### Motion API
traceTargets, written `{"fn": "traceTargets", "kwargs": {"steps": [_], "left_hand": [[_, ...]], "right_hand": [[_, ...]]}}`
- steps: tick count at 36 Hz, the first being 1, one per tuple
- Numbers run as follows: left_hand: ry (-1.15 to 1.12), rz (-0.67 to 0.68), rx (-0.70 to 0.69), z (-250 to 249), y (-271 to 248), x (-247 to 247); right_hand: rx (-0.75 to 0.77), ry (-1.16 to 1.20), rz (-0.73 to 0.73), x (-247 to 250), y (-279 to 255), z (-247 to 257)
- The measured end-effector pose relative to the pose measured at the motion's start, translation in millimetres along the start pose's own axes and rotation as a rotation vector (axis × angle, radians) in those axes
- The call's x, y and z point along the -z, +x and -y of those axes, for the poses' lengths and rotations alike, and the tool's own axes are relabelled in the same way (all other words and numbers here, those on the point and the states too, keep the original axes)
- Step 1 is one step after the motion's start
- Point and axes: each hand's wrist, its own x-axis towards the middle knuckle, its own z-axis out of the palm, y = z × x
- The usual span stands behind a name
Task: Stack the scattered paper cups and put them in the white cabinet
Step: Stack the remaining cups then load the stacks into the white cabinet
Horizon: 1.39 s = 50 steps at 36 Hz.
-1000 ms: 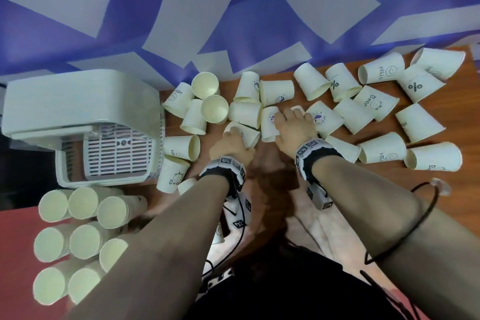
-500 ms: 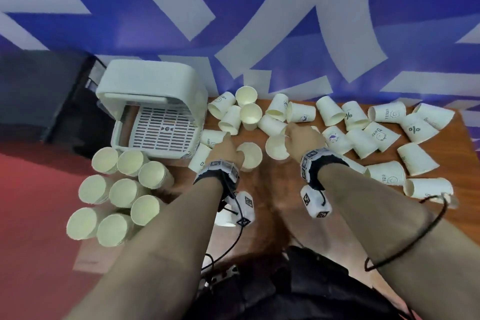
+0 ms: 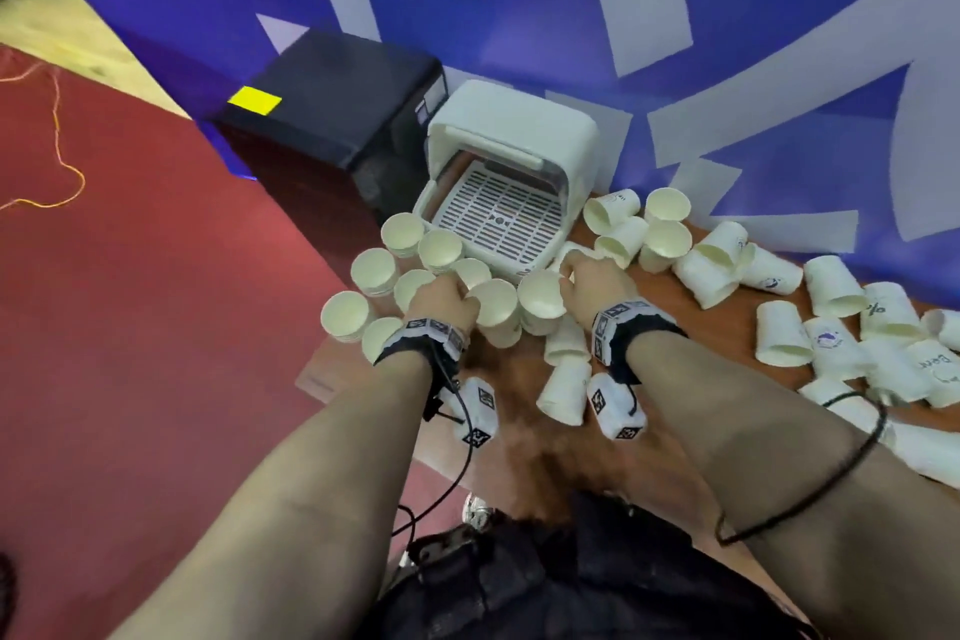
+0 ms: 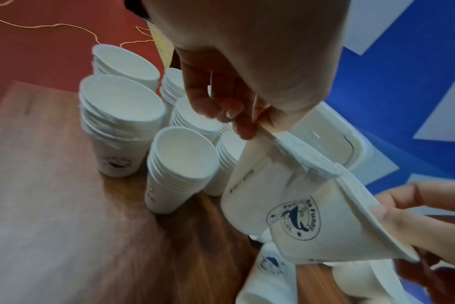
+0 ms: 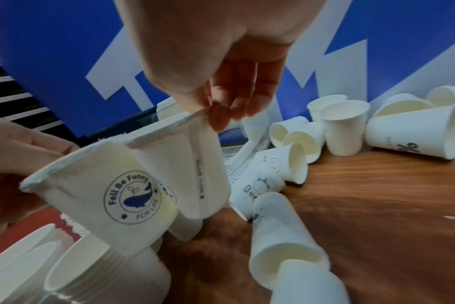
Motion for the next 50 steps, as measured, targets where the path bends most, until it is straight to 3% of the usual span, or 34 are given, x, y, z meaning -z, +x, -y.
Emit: {"fn": "traceTargets", "kwargs": {"steps": [5,13,21,30,34,39,50], "left_hand": [[-0.066,-0.079,0.065,36,3,19],[-0.122,-0.063,0.148,72,13,38],[-0.143,0.158,0.087,89,30,27],[-0.143,0.182,0.085,96,34,29],[-0.146,0.139,0.130,102,36,32],[-0.163,0.102,0.153,108,39,29],[-0.124,0.116,0.084,91,40,25]], "right_hand": [[0.033,0.008,0.002,-8,5,31],[-0.050,0.046,-0.018,-11,17,69],[-0.151,0.135,-0.090,-6,33,91],[-0.212,0.291,-0.132,-9,51,102],[-0.210,0.366,-0.073,-20,60,108],[-0.193,0.239,0.039,-23,64,112],[-0.211,0.218,0.042,-21,56,95]]}}
